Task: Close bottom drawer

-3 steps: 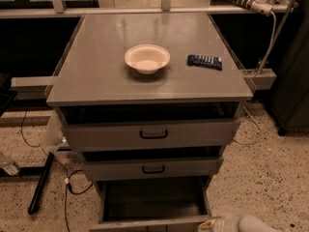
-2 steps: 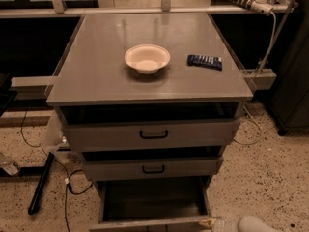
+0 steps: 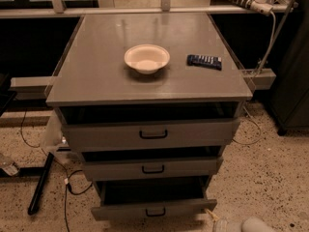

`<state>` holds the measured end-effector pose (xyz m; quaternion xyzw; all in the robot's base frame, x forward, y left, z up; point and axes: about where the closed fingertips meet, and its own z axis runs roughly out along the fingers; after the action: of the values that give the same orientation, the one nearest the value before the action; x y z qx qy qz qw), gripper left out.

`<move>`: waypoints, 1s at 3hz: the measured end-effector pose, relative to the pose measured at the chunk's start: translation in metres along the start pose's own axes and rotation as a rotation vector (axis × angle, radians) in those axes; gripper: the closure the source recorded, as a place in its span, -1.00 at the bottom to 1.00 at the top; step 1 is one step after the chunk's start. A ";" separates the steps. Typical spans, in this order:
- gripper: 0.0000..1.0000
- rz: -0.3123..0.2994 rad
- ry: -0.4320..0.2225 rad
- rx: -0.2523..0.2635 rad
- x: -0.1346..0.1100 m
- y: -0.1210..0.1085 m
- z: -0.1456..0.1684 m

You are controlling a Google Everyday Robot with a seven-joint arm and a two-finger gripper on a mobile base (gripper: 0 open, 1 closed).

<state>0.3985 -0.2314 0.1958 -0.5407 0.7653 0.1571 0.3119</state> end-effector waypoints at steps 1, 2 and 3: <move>-0.24 0.007 -0.041 -0.001 -0.002 -0.015 0.015; 0.23 0.004 -0.056 -0.016 -0.005 -0.037 0.038; 0.69 -0.028 -0.043 0.001 -0.020 -0.078 0.060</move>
Offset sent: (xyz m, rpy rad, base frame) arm 0.0883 0.0191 -0.0355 0.0660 -0.0094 0.0336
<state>0.4934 -0.2102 0.1709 -0.5477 0.7509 0.1641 0.3304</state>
